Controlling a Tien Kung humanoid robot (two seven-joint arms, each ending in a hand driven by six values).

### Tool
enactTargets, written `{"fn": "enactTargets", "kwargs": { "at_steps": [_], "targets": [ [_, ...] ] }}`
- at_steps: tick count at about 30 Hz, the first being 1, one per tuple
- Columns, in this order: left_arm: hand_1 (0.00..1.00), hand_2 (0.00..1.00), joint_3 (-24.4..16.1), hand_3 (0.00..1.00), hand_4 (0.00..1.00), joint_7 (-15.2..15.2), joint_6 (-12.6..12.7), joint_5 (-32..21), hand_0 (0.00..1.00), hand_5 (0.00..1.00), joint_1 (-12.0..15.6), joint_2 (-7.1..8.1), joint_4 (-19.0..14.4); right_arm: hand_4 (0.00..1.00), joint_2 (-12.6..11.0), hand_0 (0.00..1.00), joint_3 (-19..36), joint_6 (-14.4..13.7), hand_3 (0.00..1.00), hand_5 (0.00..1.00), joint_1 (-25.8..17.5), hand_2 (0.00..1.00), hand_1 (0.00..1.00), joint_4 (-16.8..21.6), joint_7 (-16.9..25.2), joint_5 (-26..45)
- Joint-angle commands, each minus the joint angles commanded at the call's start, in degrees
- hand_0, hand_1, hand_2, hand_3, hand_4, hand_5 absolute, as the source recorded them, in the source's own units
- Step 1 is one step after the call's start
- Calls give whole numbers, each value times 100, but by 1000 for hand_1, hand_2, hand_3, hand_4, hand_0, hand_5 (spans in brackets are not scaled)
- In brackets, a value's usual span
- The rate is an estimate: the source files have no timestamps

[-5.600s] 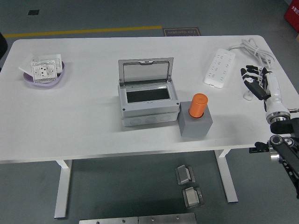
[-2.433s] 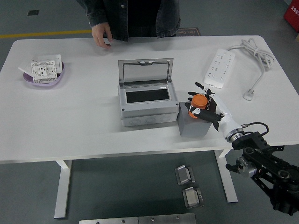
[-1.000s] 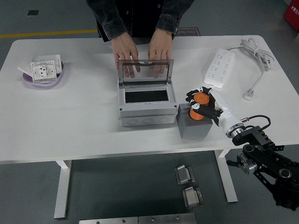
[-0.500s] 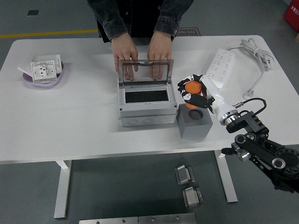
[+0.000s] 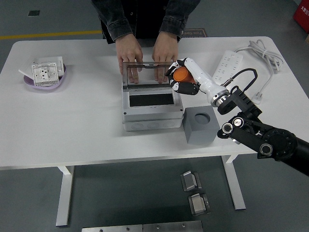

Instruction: Pick up the cylinder from the cube,place it in the box,flap close box

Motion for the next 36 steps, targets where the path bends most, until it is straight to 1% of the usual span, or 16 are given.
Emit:
{"fn": "enactTargets", "kwargs": {
  "at_steps": [3,6,9,10,15,18,22,25,29,32,36],
  "targets": [
    [577,573,22,665,711,2,0,-18,614,262,10,8,3,23,66,62,-197,-26,277,2,182,416,139,-124,-27,159],
    [577,573,70,664,711,3,0,-63,614,264,19,21,12,22,169,58,-457,-75,276,2,352,418,143,-213,-27,467],
    [577,573,102,664,711,3,1,-90,614,264,19,26,17,22,262,58,-681,-89,276,2,481,418,143,-274,-52,573],
    [577,573,110,664,712,3,1,-93,615,265,16,29,17,27,309,62,-800,-82,276,2,553,422,157,-313,-82,532],
    [577,573,144,664,712,3,1,-104,615,265,3,41,20,27,487,62,-1374,66,276,2,889,422,157,-493,-250,114],
    [577,574,184,665,712,4,0,-124,614,264,-8,48,23,29,647,65,-1717,284,273,2,1114,425,158,-691,-445,-321],
    [577,573,209,665,712,4,-1,-127,614,267,-25,51,22,19,826,73,-2029,476,274,2,1314,420,160,-959,-638,-923],
    [577,573,237,665,712,5,-1,-130,614,267,-34,50,22,19,929,73,-2151,570,274,2,1429,420,160,-1101,-719,-1360],
    [577,573,267,665,710,6,-1,-132,614,266,-40,48,21,14,999,77,-2217,585,271,2,1520,418,160,-1198,-731,-1758],
    [577,573,279,665,710,6,-1,-131,614,266,-50,48,20,14,1010,77,-2261,510,271,2,1564,418,160,-1241,-671,-1700],
    [577,573,297,664,710,8,-1,-129,614,266,-62,51,19,11,1021,80,-2319,360,273,2,1601,418,163,-1277,-534,-1390]
  ]
}}
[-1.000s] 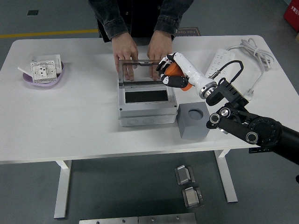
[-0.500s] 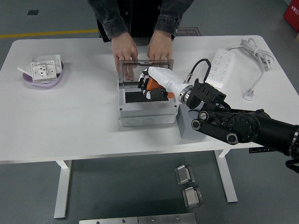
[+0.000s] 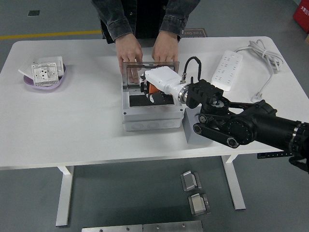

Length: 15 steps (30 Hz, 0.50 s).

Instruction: Pick up the cylinder from the cube,place it in the box,flap close box

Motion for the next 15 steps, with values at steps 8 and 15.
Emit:
{"fn": "enactTargets", "kwargs": {
  "at_steps": [8,15],
  "targets": [
    [577,573,25,663,710,1,0,14,615,267,-28,-13,-1,15,45,82,-129,-380,275,2,28,420,161,-121,327,518],
    [577,573,12,663,710,3,0,44,615,266,-35,-18,-6,14,70,91,-197,-499,277,2,13,421,164,-170,483,667]
  ]
}}
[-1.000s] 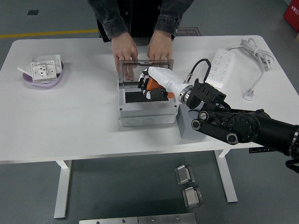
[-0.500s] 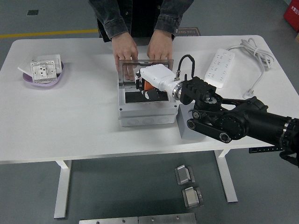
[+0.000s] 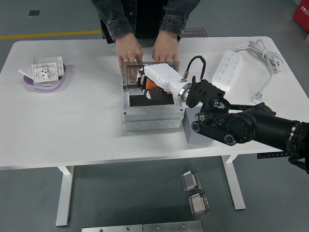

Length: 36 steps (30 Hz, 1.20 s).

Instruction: Pick up the cylinder from the cube,place it in the box,flap close box

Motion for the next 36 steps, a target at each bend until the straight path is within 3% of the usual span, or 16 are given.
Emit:
{"fn": "enactTargets", "kwargs": {
  "at_steps": [5,6,21,30,31,36],
  "targets": [
    [577,573,-78,664,710,2,-4,89,614,268,-16,-9,-17,27,13,105,-59,-152,287,2,-46,430,173,-20,110,113],
    [577,573,-89,663,710,2,-4,102,614,267,-21,-12,-18,80,18,197,-74,-178,429,2,-63,465,220,-24,125,131],
    [576,573,-118,664,709,3,-5,163,616,266,-37,-21,-34,65,71,203,-144,-307,438,2,-176,452,223,-66,222,312],
    [577,573,-116,663,710,2,-3,174,614,267,-50,-14,-39,58,77,202,-109,-98,432,2,-209,450,223,-161,402,564],
    [577,573,-113,664,710,2,-3,172,615,266,-49,-13,-38,170,75,224,-105,-89,487,2,-212,469,248,-166,410,579],
    [577,573,-85,664,710,3,-2,156,615,266,-39,-7,-35,170,60,224,-84,-80,487,2,-225,469,248,-175,438,622]
  ]
}}
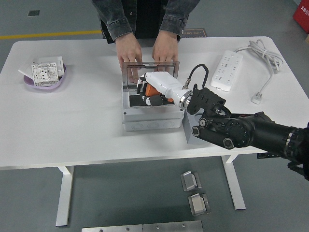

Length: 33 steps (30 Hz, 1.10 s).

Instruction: Pick up the cylinder from the cube,place it in the box,flap close box

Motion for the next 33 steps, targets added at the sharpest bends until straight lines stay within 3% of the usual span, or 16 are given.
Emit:
{"fn": "enactTargets", "kwargs": {
  "at_steps": [1,6,7,12,13,28,33],
  "targets": [
    [578,573,2,663,710,0,0,-1,614,266,2,1,0,422,-3,657,2,0,736,125,-2,689,690,-1,3,7],
    [578,573,-7,663,710,0,-1,13,614,266,-2,-1,-2,422,-11,657,4,12,736,125,-8,689,690,-10,20,50],
    [577,573,-8,664,710,1,-1,16,614,266,-3,-2,-3,497,-13,747,4,20,802,141,-9,753,726,-13,26,63],
    [577,573,-12,664,710,3,-3,24,614,266,-13,-4,-4,497,-27,747,8,41,802,141,-2,753,726,-33,49,98],
    [575,573,-15,664,710,4,-4,27,614,266,-17,-4,-5,544,-35,759,14,47,841,159,1,761,733,-41,53,101],
    [577,573,-26,664,710,11,-9,47,614,267,-14,-25,-9,552,-88,772,104,92,862,165,-10,754,729,-52,89,74],
    [577,572,-36,663,710,9,-7,45,614,266,3,-34,-6,568,-213,775,335,123,856,191,-98,751,728,215,15,37]
  ]
}}
